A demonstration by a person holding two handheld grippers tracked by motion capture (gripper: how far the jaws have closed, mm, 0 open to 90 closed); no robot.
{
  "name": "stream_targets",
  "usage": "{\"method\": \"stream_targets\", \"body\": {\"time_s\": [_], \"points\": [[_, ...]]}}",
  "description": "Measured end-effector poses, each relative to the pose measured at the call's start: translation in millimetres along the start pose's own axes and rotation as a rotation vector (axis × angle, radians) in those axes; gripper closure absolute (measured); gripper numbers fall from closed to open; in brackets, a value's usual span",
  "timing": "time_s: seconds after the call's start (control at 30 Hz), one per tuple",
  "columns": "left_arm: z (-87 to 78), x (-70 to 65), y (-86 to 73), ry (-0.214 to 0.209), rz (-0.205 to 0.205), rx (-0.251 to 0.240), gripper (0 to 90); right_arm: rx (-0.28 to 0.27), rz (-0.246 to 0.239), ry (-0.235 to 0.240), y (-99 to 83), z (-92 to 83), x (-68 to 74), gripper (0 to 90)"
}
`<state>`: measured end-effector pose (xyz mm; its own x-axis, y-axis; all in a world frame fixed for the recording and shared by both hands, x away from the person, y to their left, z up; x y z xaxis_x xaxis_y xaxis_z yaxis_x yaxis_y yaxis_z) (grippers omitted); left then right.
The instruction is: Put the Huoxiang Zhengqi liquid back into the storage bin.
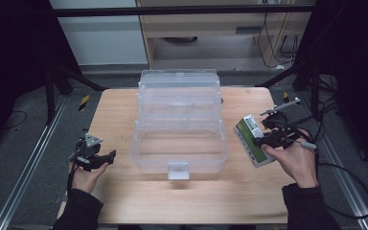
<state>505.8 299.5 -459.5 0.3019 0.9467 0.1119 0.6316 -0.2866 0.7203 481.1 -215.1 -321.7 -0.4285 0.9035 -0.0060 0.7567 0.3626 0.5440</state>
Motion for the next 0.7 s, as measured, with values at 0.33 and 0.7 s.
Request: {"method": "stream_targets", "body": {"time_s": [0.33,0.7], "points": [[0.3,0.1,-0.2,0.001,0.001,0.002,34.9,-0.047,-0.047,0.013,19.7,-10.9,9.6,64.3],[0.4,0.1,-0.1,0.0,0.001,0.002,34.8,-0.07,-0.118,0.055,37.3,-14.8,20.1,64.4]]}}
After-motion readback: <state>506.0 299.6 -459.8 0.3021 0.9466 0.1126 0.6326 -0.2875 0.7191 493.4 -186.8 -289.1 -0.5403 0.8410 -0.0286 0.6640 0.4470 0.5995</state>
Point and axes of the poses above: each handheld gripper's, and its own axes: z roughly forward along the jaws, y roughly out of its top, x roughly to its left, the point moved 3 cm from there along z, roughly forward along the jaws
